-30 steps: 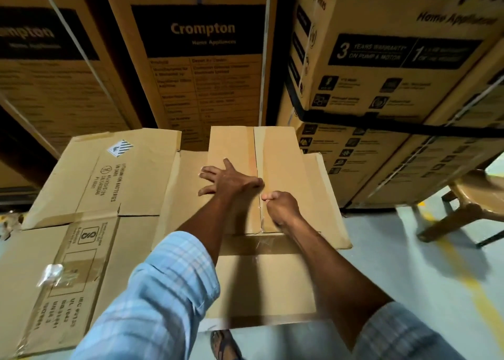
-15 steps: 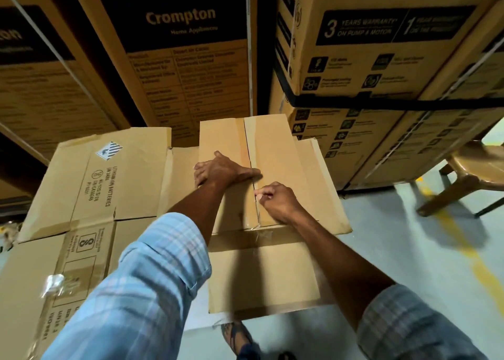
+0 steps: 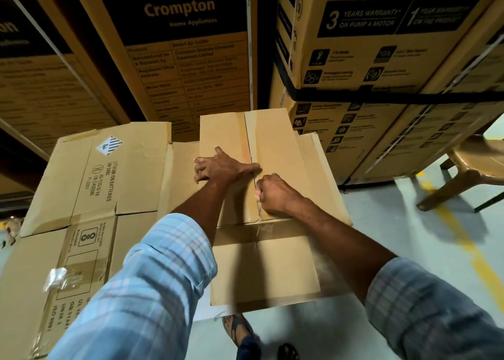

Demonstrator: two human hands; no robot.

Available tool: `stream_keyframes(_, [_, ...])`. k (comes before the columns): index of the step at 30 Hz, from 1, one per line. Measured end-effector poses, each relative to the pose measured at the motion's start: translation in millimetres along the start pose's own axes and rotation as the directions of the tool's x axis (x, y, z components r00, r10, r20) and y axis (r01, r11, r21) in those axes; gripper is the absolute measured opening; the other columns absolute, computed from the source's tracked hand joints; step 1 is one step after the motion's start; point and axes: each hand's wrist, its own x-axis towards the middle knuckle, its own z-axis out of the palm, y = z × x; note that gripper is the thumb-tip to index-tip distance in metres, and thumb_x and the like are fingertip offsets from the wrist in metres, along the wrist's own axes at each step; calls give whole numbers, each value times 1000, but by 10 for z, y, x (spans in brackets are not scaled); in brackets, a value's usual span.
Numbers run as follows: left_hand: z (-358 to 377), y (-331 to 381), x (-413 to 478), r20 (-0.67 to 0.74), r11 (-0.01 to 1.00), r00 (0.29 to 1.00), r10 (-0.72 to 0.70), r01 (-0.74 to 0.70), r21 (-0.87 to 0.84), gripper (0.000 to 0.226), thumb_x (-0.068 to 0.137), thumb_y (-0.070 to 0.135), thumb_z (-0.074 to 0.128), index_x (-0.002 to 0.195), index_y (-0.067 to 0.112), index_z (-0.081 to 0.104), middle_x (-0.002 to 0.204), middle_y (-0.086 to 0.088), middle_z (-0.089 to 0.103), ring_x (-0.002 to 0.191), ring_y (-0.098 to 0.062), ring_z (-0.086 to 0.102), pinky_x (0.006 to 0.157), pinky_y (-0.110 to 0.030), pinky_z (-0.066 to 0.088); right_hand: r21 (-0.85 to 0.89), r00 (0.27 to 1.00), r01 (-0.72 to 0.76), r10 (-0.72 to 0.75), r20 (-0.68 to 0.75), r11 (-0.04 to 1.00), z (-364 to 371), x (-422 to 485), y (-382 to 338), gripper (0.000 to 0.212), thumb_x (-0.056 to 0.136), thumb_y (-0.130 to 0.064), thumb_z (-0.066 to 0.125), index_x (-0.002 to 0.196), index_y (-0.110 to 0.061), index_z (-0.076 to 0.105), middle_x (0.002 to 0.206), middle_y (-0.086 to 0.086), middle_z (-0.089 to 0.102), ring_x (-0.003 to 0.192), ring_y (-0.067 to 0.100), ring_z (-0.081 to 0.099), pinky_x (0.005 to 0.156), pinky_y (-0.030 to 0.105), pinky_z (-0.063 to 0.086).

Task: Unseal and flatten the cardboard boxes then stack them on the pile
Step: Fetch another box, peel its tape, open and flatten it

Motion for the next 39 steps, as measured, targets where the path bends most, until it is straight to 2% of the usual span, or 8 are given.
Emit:
stream_keyframes(6, [470, -287, -58, -205, 985, 964, 171, -169, 26, 117, 65, 100, 27, 160, 35, 11, 162, -36, -11, 150, -55, 1, 108, -73, 18, -135, 989, 4, -23, -145, 991, 76, -139, -165, 22, 87, -12, 61, 107, -4, 67, 104, 14, 62, 109, 27, 50, 90, 35, 48])
stream_keyframes(13, [514, -289, -84, -242, 981, 952, 184, -192, -8, 111, 68, 98, 29, 159, 35, 18, 164, -34, -8, 151, -55, -2, 110, -74, 14, -254, 918, 89, -179, -355, 963, 404, -508, -82, 24, 90, -21, 61, 106, -4, 68, 101, 16, 65, 100, 32, 55, 88, 44, 49])
stream_keyframes(17, [492, -369, -99, -245, 957, 933, 262, -285, -62, 106, 74, 96, 30, 157, 31, 27, 165, -31, -7, 153, -50, -10, 113, -75, 7, -260, 781, 54, -203, -590, 964, 731, -901, -36, 21, 93, -23, 54, 97, -8, 69, 91, 11, 63, 88, 30, 55, 79, 42, 47])
stream_keyframes(20, [504, -514, -158, -294, 884, 851, 435, -466, -40, 92, 79, 92, 31, 146, 30, 44, 169, -17, 9, 157, -37, -4, 113, -77, 1, -211, 645, 40, -187, -741, 977, 915, -1084, -40, 21, 97, -20, 55, 90, -7, 70, 85, 11, 62, 81, 30, 54, 77, 44, 45])
stream_keyframes(25, [492, -554, -229, -196, 915, 894, 404, -400, 60, 95, 81, 90, 28, 156, 31, 33, 171, -6, 8, 157, -33, -2, 107, -84, 3, -233, 515, 76, -238, -823, 969, 1049, -1282, -148, 17, 97, -16, 60, 90, -7, 73, 82, 11, 62, 76, 30, 53, 71, 43, 43])
stream_keyframes(32, [440, -560, -220, -5, 917, 917, 400, -400, 8, 105, 80, 92, 34, 163, 34, 5, 169, -4, -22, 153, -31, -26, 108, -81, -5, -207, 606, 11, -171, -777, 978, 1325, -1476, -180, 9, 91, -16, 68, 92, -13, 76, 81, 6, 63, 72, 29, 54, 67, 41, 40])
stream_keyframes(35, [313, -662, -190, 91, 893, 888, 450, -448, -35, 105, 81, 87, 47, 163, 36, 6, 168, -3, -26, 152, -28, -30, 110, -78, -6, -210, 614, -23, -152, -775, 977, 1370, -1561, -169, 18, 94, -20, 66, 107, -13, 76, 85, 7, 63, 74, 28, 54, 67, 41, 42])
stream_keyframes(39, [305, -720, -180, 53, 888, 886, 460, -459, -37, 102, 81, 82, 55, 162, 38, 14, 170, 0, -19, 154, -26, -24, 112, -79, 1, -245, 699, 90, -237, -675, 965, 1514, -1909, -134, 15, 94, -24, 65, 102, -15, 75, 81, 6, 66, 74, 26, 60, 67, 38, 48])
